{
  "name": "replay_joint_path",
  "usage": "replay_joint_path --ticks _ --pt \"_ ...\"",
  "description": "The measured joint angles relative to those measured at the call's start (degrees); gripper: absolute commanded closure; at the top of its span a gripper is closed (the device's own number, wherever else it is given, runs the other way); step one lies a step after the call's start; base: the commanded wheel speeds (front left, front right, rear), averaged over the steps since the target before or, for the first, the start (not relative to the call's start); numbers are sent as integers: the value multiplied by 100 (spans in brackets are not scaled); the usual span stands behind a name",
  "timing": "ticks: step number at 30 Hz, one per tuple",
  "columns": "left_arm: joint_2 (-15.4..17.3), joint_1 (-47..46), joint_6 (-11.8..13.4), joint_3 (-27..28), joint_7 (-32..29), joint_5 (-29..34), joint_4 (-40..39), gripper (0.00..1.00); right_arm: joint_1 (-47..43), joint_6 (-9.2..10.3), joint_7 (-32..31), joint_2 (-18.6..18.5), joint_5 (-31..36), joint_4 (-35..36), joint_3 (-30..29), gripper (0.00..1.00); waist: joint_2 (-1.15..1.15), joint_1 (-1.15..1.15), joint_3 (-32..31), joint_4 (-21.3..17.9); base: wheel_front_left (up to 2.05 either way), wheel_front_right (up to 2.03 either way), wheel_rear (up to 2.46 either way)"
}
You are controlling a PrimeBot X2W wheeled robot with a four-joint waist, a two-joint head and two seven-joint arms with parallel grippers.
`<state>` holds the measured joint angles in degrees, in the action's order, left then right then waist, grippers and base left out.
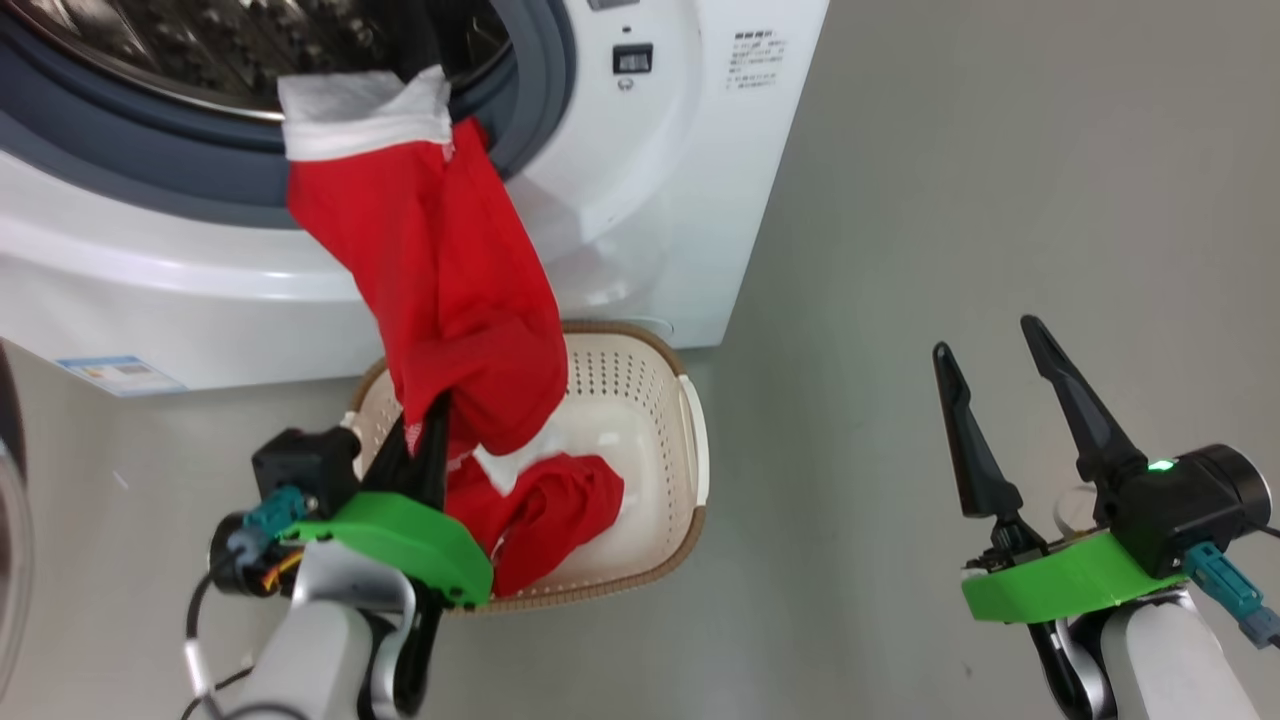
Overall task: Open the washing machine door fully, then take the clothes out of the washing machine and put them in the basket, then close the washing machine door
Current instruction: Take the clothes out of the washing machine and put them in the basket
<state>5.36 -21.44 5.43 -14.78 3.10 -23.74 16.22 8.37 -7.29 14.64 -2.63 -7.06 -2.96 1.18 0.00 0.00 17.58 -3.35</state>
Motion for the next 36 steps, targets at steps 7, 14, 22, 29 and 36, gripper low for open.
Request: replay_joint_path --ticks 7,14,22,29,36 --pt "-118 -797 -103 88 268 -222 1789 100 239 0 0 -1 -44 5 137 0 0 0 354 -88 0 0 0" --pt "-181 -1483 -246 183 482 -357 3271 100 382 0 0 -2 -53 1 159 0 0 0 659 -233 0 0 0" --pt "-238 -2032 -358 244 655 -511 4676 100 483 0 0 -2 -70 5 286 0 0 0 964 -375 0 0 0" --pt "-255 -2348 -396 272 714 -570 5438 100 533 0 0 -3 -68 16 287 0 0 0 1201 -469 0 0 0" --pt "-253 -2501 -391 271 714 -614 5672 100 606 0 0 -3 -67 101 289 0 0 0 1490 -516 0 0 0"
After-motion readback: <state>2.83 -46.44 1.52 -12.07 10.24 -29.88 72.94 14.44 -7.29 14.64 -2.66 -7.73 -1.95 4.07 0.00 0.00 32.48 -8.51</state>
